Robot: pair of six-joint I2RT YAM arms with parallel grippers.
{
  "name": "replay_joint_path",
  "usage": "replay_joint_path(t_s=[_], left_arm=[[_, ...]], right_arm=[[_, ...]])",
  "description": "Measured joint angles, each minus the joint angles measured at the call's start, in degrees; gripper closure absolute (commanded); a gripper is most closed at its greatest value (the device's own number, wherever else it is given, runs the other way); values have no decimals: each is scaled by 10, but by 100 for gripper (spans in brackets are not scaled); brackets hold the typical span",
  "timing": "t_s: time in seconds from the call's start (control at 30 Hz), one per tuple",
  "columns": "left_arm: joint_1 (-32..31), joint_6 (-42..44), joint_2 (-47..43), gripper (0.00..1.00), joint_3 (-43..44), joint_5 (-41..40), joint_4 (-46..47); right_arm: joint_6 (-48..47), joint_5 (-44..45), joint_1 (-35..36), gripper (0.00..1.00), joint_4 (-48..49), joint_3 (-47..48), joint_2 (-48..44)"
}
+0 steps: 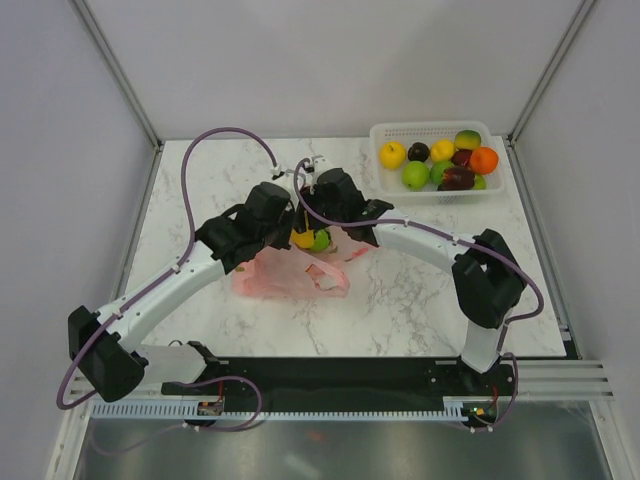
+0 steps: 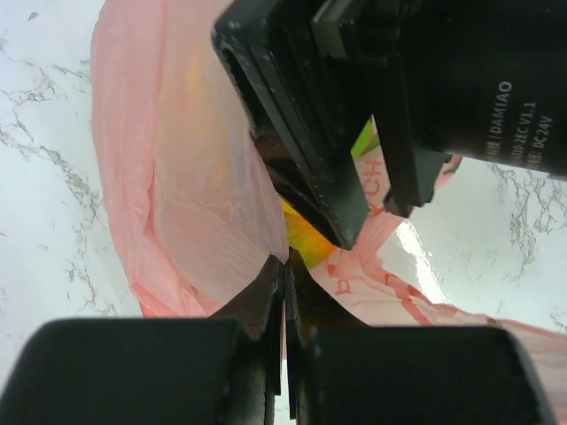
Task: Place the fake fruits into the plastic bag and tie a complex knot
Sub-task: Place the fake fruit in the plastic bag.
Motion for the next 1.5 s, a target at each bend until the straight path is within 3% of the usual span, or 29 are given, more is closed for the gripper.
replay_joint_path(t_s=[0.33,0.37,0.4,0.43,0.5,0.53,0.73,0.97,1.23,1.5], left_arm=[[0,0,-1,98,0,-10,0],[0,-1,-1,98,0,-11,0],[1,-1,-1,98,0,-12,0],[2,-1,-1,98,0,-13,0],[4,-1,-1,98,0,-14,0],[6,-3,-1,98,0,-13,0],[12,-6,-1,98,0,-13,1],[13,-6,-1,98,0,-13,1],[13,-6,-1,98,0,-13,2],[13,-6,-1,98,0,-11,2]], right_arm=[[59,85,-4,66,281,-87,35],[63,93,-5,62,304,-91,48],[66,100,-5,43,322,-92,62],[68,107,-5,32,339,-92,76],[71,116,-5,19,361,-92,98],[72,123,-5,18,367,-93,105],[72,143,-5,17,393,-142,85],[65,149,-5,14,390,-187,-17],[35,136,-17,27,329,-193,-130],[-35,38,-97,36,225,-219,-206]])
